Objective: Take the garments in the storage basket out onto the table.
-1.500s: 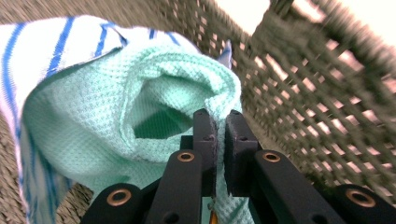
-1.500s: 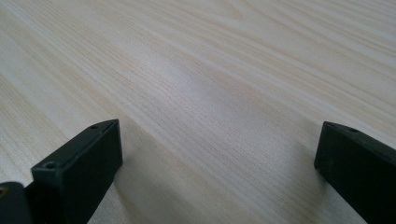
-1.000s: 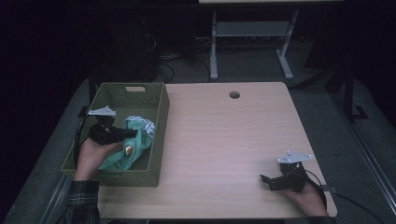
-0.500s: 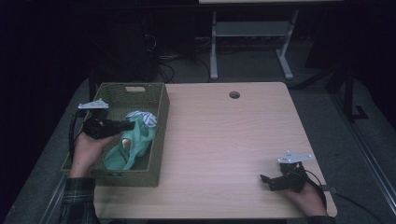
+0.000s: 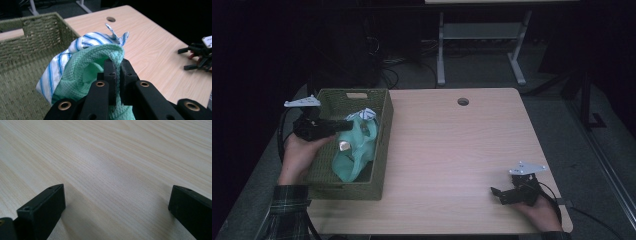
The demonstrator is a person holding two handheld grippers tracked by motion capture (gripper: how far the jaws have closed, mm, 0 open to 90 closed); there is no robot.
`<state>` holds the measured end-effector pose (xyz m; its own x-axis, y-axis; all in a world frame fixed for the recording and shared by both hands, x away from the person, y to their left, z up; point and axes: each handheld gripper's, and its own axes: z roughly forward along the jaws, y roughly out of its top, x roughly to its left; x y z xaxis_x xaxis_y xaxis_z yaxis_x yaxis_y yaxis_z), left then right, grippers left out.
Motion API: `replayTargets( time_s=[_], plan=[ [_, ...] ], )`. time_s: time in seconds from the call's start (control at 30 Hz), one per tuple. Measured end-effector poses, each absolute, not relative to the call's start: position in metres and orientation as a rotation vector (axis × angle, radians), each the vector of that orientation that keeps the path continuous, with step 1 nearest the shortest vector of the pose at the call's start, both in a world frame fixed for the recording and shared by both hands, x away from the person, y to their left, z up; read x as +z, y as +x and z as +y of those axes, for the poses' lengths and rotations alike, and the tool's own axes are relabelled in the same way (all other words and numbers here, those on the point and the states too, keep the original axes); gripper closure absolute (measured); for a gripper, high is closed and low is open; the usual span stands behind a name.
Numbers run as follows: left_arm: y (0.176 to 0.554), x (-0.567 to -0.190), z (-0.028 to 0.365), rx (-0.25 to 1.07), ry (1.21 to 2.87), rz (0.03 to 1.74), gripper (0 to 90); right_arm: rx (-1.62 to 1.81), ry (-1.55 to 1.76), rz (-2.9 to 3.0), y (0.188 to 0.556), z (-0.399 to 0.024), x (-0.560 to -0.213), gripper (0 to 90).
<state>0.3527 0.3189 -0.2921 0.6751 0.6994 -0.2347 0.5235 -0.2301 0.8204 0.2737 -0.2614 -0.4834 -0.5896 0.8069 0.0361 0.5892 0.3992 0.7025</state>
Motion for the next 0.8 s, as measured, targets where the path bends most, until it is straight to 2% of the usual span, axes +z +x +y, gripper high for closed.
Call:
replayTargets(
  time_s=[0.33, 0.8],
  plan=[
    [0.351, -0.276, 0.318, 0.210, 1.864, 0.911, 85.2, 0.989, 1.213, 2.352, 0.274, -0.262, -0.483, 0.6],
    [0.348, -0.245, 0.293, 0.224, 1.871, 0.824, 85.2, 0.989, 1.213, 2.352, 0.274, -0.262, -0.483, 0.6]
  ],
)
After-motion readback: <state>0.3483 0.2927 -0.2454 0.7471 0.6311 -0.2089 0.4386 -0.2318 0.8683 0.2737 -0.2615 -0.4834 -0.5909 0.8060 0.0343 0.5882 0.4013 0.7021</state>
